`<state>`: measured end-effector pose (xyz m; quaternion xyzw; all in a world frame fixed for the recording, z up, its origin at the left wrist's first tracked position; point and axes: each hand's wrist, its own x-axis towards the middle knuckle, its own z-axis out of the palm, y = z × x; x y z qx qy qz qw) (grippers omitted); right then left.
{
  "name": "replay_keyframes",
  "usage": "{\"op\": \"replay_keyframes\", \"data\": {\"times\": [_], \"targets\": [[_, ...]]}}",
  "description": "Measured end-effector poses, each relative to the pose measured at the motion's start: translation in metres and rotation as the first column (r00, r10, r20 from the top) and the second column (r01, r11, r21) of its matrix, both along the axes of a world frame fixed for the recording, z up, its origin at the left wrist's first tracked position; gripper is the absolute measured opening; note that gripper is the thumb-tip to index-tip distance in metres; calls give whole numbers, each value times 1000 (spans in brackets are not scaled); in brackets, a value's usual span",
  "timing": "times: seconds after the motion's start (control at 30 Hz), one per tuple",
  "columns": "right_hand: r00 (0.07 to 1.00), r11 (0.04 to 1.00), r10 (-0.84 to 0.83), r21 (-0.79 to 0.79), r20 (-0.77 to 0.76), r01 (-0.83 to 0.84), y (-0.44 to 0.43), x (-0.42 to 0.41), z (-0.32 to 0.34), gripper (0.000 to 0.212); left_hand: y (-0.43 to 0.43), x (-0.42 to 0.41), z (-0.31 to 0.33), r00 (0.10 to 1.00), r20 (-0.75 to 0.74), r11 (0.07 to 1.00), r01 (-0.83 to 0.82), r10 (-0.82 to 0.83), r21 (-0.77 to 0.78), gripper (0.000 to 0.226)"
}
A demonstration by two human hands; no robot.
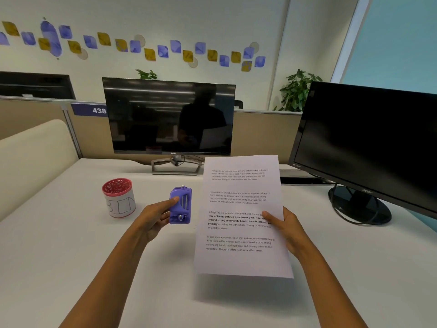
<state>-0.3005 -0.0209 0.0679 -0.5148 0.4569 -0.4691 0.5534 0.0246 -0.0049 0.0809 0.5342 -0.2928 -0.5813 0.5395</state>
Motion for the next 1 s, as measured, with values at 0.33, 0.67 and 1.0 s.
{"op": "replay_keyframes", "data": {"times": [0.33,0.67,1.0], "targets": [[1000,1000,-20,-1,-6,20,-4,-14,-3,92,0,21,-26,999,-5,990,-34,35,133,43],[999,1000,-19,10,-35,19,-3,-25,-9,94,2,39,-44,976,182,937,-171,119,306,59],[998,999,-23,25,-52,24,0,-31,-13,82,2,56,-60,959,202,907,-256,196,333,54]]}}
